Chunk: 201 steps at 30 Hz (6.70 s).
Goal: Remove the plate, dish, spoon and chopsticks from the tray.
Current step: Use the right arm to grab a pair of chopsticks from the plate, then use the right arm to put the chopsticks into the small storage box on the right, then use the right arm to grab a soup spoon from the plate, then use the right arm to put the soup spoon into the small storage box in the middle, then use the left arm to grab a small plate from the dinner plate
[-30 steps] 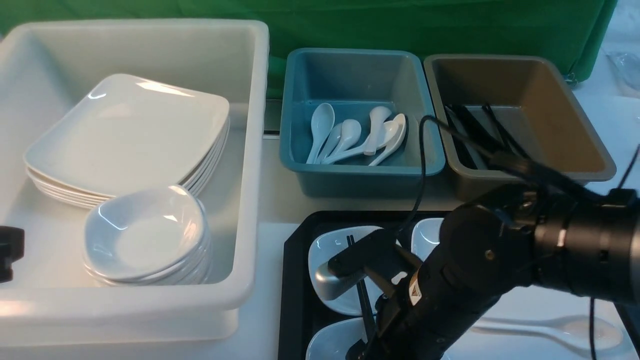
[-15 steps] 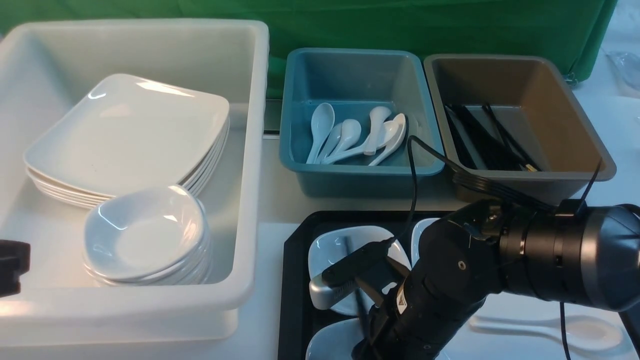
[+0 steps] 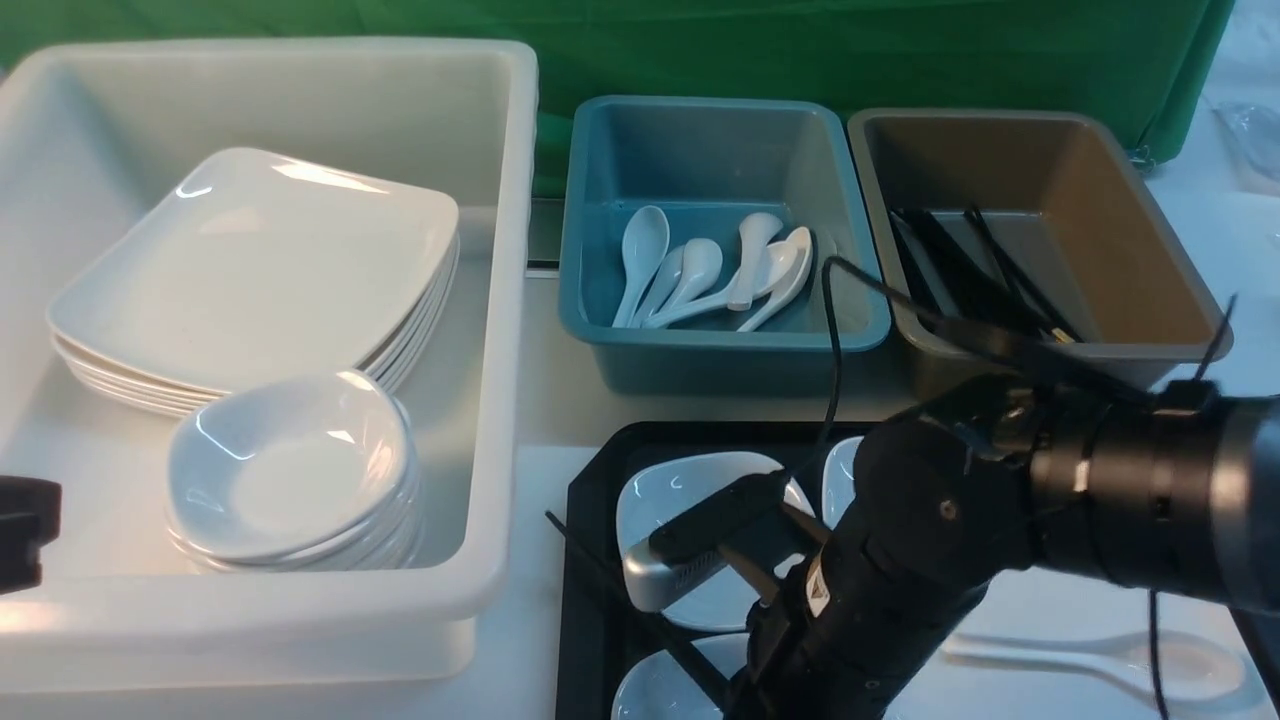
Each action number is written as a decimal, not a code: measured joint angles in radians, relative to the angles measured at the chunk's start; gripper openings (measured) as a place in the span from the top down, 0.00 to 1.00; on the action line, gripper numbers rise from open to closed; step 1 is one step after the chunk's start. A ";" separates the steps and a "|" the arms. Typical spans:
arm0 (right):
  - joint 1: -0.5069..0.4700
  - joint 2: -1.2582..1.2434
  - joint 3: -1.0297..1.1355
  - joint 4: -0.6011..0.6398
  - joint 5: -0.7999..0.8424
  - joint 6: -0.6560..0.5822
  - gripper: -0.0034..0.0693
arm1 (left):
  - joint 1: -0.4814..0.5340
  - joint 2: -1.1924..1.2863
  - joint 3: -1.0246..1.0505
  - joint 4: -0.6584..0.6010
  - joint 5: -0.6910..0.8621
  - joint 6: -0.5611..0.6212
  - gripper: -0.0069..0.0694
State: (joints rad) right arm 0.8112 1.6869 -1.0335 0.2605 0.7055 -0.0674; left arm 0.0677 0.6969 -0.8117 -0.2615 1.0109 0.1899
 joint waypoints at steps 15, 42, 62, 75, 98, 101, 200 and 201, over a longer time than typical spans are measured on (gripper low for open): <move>-0.376 -0.174 -0.310 -0.001 0.119 -0.108 0.76 | 0.000 0.000 0.000 -0.001 -0.002 0.001 0.86; -0.752 0.455 -0.675 -0.014 -0.207 -0.187 0.74 | 0.000 0.000 0.000 -0.012 -0.014 0.001 0.86; -0.743 0.154 -0.663 -0.057 0.434 -0.244 0.89 | 0.000 0.000 0.001 -0.012 -0.014 0.001 0.86; -0.493 -0.138 -0.030 -0.064 0.220 -0.529 0.54 | 0.000 0.000 0.001 -0.016 -0.011 0.004 0.86; -0.439 -0.027 0.183 -0.182 -0.130 -0.630 0.36 | 0.000 0.000 0.001 -0.020 -0.018 0.005 0.86; -0.439 -0.026 0.183 -0.181 -0.140 -0.630 0.53 | 0.000 0.000 0.001 -0.020 -0.018 0.005 0.86; -0.500 -1.114 0.251 -0.254 0.264 0.017 0.92 | -1.026 0.932 -0.576 0.211 0.120 -0.185 0.89; -0.500 -1.117 0.251 -0.254 0.265 0.018 0.92 | -1.026 0.956 -0.582 0.225 0.125 -0.181 0.89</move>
State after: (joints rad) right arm 0.3114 0.5704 -0.7827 0.0065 0.9710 -0.0494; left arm -0.9580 1.6525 -1.3935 -0.0369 1.1354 0.0089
